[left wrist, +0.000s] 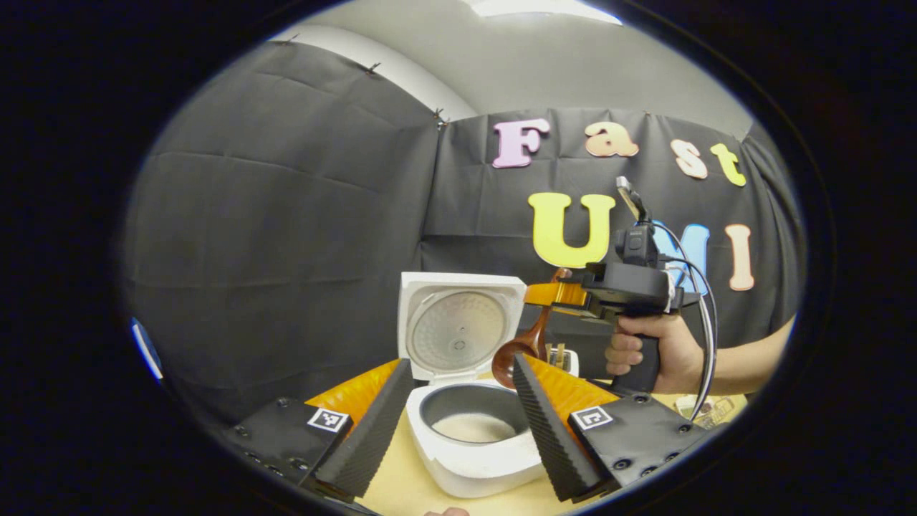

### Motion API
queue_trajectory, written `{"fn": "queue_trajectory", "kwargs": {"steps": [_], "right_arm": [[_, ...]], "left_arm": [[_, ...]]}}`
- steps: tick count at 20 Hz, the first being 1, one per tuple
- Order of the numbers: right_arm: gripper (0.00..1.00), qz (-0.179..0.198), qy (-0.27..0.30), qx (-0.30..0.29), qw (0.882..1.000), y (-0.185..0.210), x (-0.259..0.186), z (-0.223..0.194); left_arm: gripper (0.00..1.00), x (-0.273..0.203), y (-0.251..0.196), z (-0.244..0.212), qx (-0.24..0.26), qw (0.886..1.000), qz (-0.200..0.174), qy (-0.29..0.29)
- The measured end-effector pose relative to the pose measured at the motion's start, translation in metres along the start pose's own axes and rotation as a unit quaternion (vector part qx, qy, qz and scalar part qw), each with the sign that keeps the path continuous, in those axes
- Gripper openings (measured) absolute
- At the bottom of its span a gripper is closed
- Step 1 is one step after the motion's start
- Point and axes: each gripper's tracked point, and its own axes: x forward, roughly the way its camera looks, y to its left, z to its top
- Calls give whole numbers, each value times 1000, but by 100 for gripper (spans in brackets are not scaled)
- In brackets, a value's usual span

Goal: Close the left gripper, press the button to open the rice cooker; take a wooden spoon from the chopstick holder with the right hand, scoop a spoonful of rice and pour it into the rice cooker, then put the wooden spoon back into the chopstick holder.

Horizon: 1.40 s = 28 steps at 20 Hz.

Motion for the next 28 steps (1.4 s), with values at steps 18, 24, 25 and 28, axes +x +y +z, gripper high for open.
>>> {"fn": "queue_trajectory", "kwargs": {"steps": [18,24,25,28], "right_arm": [[6,-183,-80,73,977,-147,-242,38],[6,-263,-117,83,954,-212,-334,44],[6,-279,-121,89,949,-226,-347,43],[7,-313,-133,118,933,-262,-381,37]], "left_arm": [[98,6,-147,12,25,990,-137,1],[99,-8,-202,13,33,983,-178,0],[99,-9,-207,12,33,983,-182,1],[98,-12,-217,14,34,983,-181,1]]}}
